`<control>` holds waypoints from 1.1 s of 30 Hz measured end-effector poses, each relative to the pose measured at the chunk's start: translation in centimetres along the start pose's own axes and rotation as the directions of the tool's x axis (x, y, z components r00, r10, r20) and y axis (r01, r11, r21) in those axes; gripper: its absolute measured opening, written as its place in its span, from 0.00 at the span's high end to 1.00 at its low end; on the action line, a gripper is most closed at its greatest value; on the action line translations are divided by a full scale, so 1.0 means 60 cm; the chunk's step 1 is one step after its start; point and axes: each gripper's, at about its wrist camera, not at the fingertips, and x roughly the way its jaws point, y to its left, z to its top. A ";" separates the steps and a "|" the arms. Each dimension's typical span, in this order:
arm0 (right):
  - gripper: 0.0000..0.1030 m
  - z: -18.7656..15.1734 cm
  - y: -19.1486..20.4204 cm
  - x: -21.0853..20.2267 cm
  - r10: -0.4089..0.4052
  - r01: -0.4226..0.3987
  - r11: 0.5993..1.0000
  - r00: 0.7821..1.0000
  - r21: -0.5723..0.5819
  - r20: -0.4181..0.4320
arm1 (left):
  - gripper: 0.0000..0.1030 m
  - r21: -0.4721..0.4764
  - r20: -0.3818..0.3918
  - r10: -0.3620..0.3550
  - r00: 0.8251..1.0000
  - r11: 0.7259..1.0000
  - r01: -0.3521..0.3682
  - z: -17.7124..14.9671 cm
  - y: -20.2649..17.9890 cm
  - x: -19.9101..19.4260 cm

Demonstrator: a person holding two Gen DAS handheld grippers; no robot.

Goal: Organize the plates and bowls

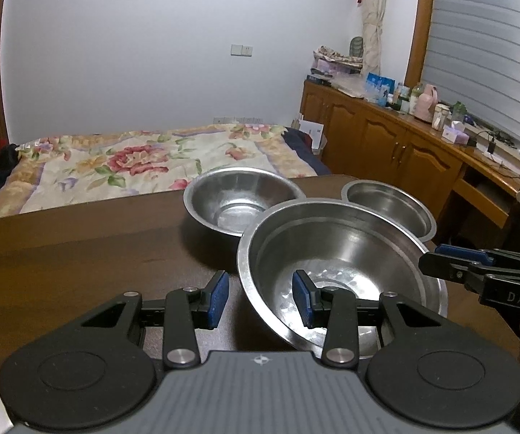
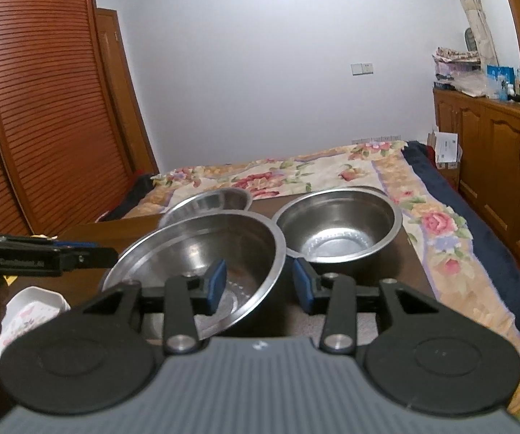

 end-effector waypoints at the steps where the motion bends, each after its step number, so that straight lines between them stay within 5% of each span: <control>1: 0.59 -0.001 0.000 0.002 0.000 0.000 1.000 1.000 -0.001 -0.003 | 0.59 -0.003 -0.004 -0.001 1.000 1.000 0.001 0.000 0.000 0.002; 19: 0.59 -0.007 0.005 0.024 0.028 -0.028 0.999 0.999 0.022 -0.022 | 0.61 -0.025 -0.044 0.010 0.999 1.000 -0.011 -0.003 0.002 0.026; 27: 0.59 -0.009 -0.002 0.031 0.041 -0.039 0.998 0.999 0.053 -0.036 | 0.75 -0.023 -0.051 -0.002 0.999 1.000 0.001 -0.005 0.000 0.025; 33: 0.74 -0.011 0.000 0.033 0.057 -0.053 0.996 0.997 0.068 -0.061 | 0.76 -0.031 -0.059 -0.005 0.998 1.000 0.004 -0.010 0.002 0.004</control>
